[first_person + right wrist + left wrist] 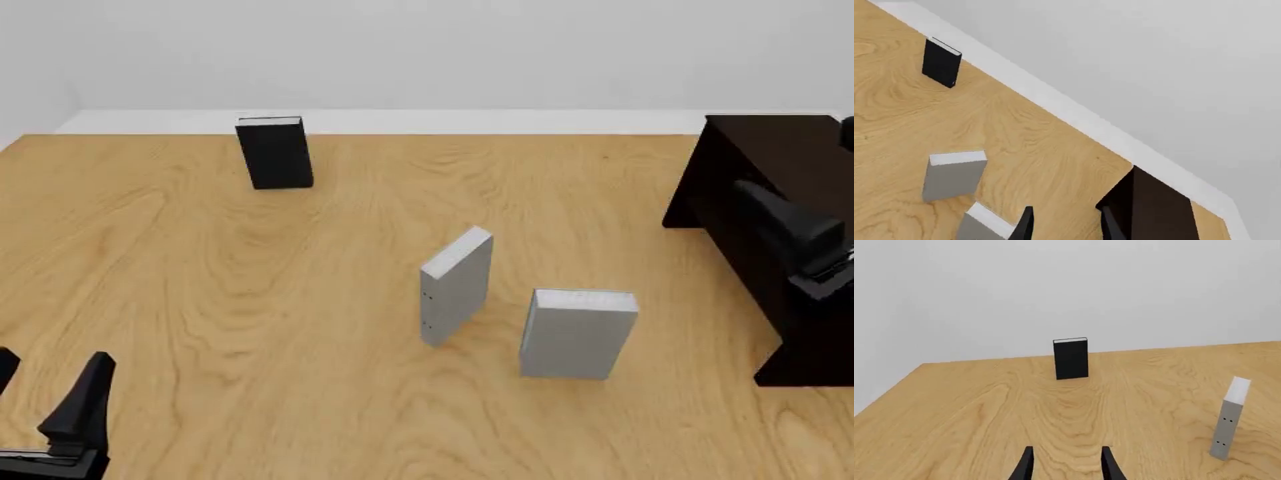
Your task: Pick up the book on the right and place it on the cabinet shelf.
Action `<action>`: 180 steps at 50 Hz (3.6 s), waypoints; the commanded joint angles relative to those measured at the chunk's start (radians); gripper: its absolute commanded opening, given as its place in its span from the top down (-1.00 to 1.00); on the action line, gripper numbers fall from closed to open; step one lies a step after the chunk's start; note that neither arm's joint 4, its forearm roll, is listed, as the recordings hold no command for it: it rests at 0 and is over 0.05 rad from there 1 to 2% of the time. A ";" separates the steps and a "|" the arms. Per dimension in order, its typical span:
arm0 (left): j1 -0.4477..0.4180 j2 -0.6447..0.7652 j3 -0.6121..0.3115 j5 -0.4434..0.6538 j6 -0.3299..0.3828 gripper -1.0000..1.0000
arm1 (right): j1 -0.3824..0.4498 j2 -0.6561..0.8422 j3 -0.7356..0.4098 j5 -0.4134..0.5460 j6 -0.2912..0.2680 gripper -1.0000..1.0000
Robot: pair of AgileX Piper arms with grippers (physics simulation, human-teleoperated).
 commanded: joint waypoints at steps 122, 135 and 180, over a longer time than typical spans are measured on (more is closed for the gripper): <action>-0.061 0.000 0.004 0.050 0.091 -1.00 | 0.276 0.904 -0.605 0.749 -0.538 -1.00; -0.065 0.000 0.004 0.056 0.090 -1.00 | 0.257 0.902 -0.523 0.684 -0.546 -1.00; -0.068 0.003 0.004 0.081 0.096 -1.00 | 0.207 0.951 -0.384 0.519 -0.579 -1.00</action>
